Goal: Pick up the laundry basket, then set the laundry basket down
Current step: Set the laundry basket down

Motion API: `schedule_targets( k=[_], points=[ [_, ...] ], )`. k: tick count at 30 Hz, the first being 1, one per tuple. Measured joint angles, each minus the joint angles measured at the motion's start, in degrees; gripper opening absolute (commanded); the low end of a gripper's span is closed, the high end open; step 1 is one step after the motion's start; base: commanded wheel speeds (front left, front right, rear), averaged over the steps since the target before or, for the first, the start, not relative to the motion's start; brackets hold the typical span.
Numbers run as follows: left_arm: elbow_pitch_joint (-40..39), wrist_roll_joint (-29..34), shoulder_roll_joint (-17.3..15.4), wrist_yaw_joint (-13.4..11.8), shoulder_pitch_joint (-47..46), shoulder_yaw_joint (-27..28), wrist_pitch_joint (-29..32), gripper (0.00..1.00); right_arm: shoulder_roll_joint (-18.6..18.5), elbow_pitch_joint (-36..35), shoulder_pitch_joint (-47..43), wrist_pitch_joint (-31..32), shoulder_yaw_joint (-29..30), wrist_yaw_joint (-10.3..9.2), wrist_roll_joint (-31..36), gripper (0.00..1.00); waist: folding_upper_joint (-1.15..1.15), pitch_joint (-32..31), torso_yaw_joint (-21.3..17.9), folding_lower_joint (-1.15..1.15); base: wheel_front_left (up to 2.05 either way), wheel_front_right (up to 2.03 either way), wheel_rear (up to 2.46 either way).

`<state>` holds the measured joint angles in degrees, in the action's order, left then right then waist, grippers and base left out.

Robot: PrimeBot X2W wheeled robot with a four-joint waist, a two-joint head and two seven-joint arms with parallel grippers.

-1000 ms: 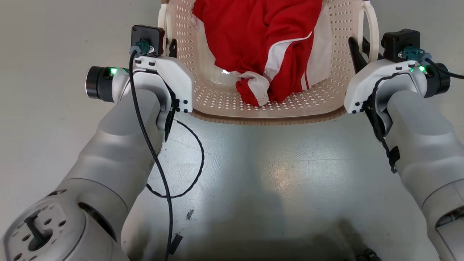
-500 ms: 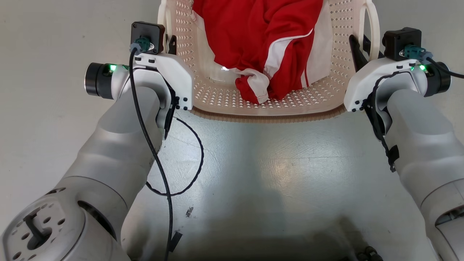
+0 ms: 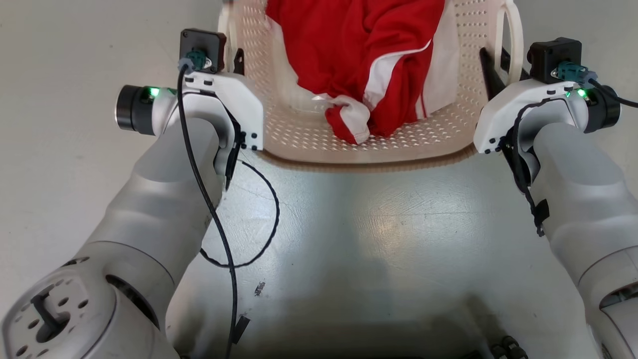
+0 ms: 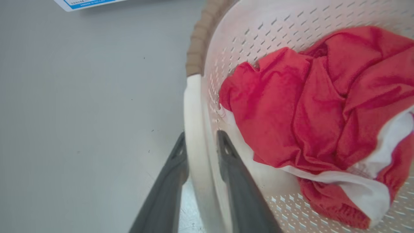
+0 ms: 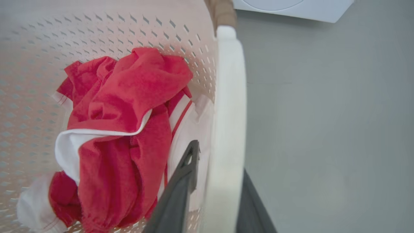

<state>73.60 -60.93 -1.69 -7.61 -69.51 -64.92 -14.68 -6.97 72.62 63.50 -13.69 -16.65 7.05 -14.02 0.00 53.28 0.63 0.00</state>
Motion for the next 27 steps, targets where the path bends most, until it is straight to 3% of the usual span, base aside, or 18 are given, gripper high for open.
schedule_targets(
  k=[15, 27],
  points=[
    [-0.91, 1.56, -0.54, -1.03, -0.61, 2.69, -0.03, 1.00, 0.15, -1.01, -0.25, -0.52, 5.23, 0.08, 4.43, 1.00, 0.00, -0.06, -0.32, 0.00, 0.00, 0.00, 0.00],
    [-3.00, 3.65, -0.90, -1.48, 0.59, 6.26, -0.03, 1.00, 1.07, -5.36, -4.00, -0.52, 8.75, 0.09, 7.10, 1.00, 0.00, -3.80, -0.62, 0.00, 0.00, 0.00, 0.00]
  ],
)
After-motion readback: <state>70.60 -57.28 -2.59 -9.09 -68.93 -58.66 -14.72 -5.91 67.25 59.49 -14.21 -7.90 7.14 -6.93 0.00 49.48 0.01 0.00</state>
